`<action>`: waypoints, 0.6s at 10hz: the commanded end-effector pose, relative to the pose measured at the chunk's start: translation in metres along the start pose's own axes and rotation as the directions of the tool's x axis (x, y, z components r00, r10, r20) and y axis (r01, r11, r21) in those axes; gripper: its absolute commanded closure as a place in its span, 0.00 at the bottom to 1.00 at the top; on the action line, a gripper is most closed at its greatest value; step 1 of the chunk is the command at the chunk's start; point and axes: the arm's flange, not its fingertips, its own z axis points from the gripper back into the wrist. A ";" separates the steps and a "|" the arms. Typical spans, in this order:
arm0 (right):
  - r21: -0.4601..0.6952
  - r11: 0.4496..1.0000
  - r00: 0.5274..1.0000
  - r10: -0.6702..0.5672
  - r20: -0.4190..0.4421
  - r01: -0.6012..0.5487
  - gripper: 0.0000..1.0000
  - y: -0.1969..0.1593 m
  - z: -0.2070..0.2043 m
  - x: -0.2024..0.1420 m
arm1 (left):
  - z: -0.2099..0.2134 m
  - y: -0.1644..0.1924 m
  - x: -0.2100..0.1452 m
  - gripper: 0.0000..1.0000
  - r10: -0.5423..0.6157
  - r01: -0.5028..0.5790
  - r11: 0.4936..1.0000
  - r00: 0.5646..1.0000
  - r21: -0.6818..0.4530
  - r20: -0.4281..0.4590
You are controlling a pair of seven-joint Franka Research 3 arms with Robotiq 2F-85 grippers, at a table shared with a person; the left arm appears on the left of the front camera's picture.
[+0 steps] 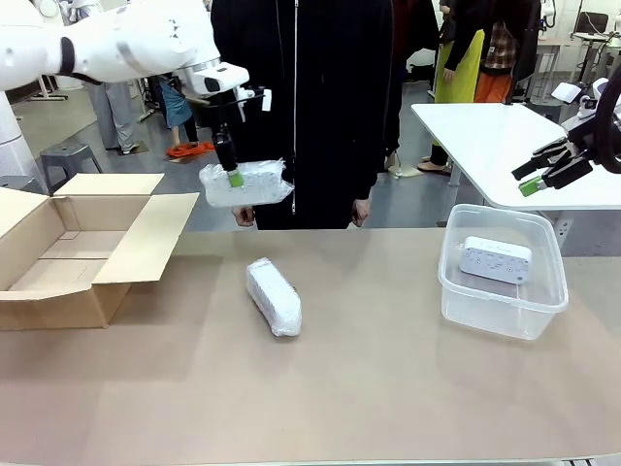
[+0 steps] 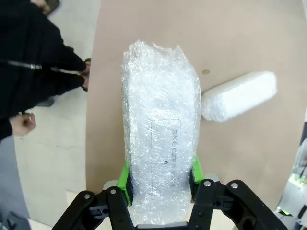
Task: Separate and place wrapped and unwrapped clocks.
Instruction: If the picked Digital clock is wrapped, place it in the Package Box ; if not, place it in the Organizing box.
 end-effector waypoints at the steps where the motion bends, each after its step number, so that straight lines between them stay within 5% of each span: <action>1: 0.001 1.000 1.000 -0.001 0.001 0.001 0.00 0.000 0.000 0.000 | -0.001 -0.059 -0.053 1.00 0.100 -0.105 0.993 0.992 0.055 0.079; 2: 0.001 1.000 1.000 -0.001 0.001 0.001 0.00 0.000 0.000 0.000 | 0.003 -0.065 -0.067 0.66 0.139 -0.147 0.986 0.985 0.077 0.102; 3: 0.001 1.000 1.000 -0.001 0.001 0.001 0.00 0.000 0.000 0.000 | 0.006 -0.071 -0.081 0.66 0.170 -0.181 0.979 0.978 0.092 0.122; 4: 0.001 1.000 1.000 -0.001 0.001 0.001 0.00 0.000 0.000 0.000 | 0.008 -0.077 -0.091 0.85 0.187 -0.202 0.974 0.973 0.105 0.138; 5: 0.001 1.000 1.000 -0.001 0.001 0.001 0.00 0.000 0.000 0.000 | 0.010 -0.081 -0.098 0.66 0.200 -0.218 0.969 0.968 0.112 0.152; 6: 0.001 1.000 1.000 -0.001 0.001 0.001 0.00 0.000 0.000 0.000 | 0.010 -0.083 -0.103 1.00 0.213 -0.232 0.966 0.964 0.116 0.159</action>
